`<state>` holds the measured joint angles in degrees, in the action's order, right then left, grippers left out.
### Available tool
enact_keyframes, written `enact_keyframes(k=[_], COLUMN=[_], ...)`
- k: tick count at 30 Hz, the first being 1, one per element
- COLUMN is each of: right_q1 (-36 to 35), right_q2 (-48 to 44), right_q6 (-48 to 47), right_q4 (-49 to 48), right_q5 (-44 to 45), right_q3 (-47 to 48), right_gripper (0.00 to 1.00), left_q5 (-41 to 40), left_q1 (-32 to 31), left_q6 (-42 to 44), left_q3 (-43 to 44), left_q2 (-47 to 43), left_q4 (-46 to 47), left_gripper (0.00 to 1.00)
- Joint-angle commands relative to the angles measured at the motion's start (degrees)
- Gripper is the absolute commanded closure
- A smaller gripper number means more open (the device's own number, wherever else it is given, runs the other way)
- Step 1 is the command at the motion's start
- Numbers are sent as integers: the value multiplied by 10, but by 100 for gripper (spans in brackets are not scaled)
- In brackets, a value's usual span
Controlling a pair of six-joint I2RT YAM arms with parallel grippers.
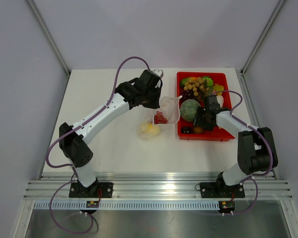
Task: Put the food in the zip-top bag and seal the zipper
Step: Pick up the fake fruit from the bin.
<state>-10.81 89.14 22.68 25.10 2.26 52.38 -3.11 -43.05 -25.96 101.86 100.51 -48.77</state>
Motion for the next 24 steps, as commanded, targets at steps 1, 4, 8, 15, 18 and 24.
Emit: enact_keyframes(k=[1,4,8,15,18,24], right_q1=[4,5,6,11,11,6], right_q2=[-11,-40,-84,-165,-176,-188], right_q6=[0,3,-2,-5,-12,0], right_q4=[6,27,62,115,138,148], right_q5=[8,31,69,87,66,-14], right_q3=[18,19,33,78,126,235], right_gripper=[45,57,60,61,61,62], left_q5=[13,12,11,14,16,15], left_q1=[3,3,3,3,5,7], left_q6=[7,9,10,11,16,19], left_q3=[7,7,7,9,21,29], left_q2=[-19,-21,-22,-18,-10,-6], left_q4=[25,25,25,29,25,20], left_gripper=[100,100,100,100,100,100])
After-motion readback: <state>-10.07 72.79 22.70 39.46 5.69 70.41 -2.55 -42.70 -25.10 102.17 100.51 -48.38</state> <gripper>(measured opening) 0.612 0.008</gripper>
